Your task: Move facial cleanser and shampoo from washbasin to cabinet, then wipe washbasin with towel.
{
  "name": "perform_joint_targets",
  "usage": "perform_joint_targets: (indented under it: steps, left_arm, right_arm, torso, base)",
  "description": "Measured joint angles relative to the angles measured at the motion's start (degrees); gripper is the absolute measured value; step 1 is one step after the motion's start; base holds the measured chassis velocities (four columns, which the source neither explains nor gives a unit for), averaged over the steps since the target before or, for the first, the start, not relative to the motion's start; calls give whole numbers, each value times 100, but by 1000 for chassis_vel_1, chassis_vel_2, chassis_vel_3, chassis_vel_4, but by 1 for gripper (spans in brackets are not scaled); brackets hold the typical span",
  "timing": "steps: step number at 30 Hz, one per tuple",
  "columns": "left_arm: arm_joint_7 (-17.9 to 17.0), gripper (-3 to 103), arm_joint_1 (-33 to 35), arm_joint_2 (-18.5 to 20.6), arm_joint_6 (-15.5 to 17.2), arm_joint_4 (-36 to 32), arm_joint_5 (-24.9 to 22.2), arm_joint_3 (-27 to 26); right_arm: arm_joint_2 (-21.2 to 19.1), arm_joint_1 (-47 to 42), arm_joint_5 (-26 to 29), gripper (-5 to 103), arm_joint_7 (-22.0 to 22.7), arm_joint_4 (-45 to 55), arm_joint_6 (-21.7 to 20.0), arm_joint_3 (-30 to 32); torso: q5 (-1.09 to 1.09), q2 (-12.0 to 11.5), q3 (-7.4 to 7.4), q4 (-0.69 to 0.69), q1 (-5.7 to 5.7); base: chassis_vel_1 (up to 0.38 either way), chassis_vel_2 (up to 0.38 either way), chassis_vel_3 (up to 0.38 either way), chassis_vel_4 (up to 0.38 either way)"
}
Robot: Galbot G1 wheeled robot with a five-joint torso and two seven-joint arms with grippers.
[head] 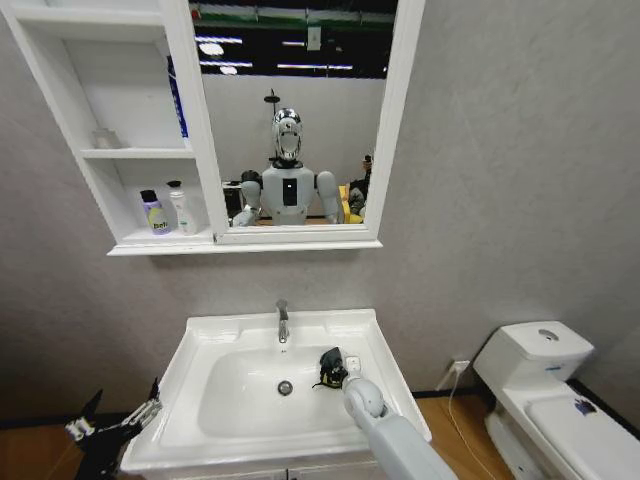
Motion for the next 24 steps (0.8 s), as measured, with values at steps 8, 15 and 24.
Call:
perform_joint_targets:
  steps: [8,15,24]
  left_arm:
    - [0,100,0,0,0,0,0,0]
    - [0,100,0,0,0,0,0,0]
    - [0,100,0,1,0,0,0,0]
  right_arm:
    - [208,1,-176,3,-36,-261,48,-50]
    - [555,39,-395,3,-185,-687,169,-206]
    - [1052,123,-771,3,-714,-1370,635,-325]
  torso:
    - [-2,2,-1,-2,-2]
    - [-2,2,-1,-4,-2]
    - [-3,1,-1,-6,-2]
  base:
    - [0,0,0,0]
    - [0,0,0,0]
    - [0,0,0,0]
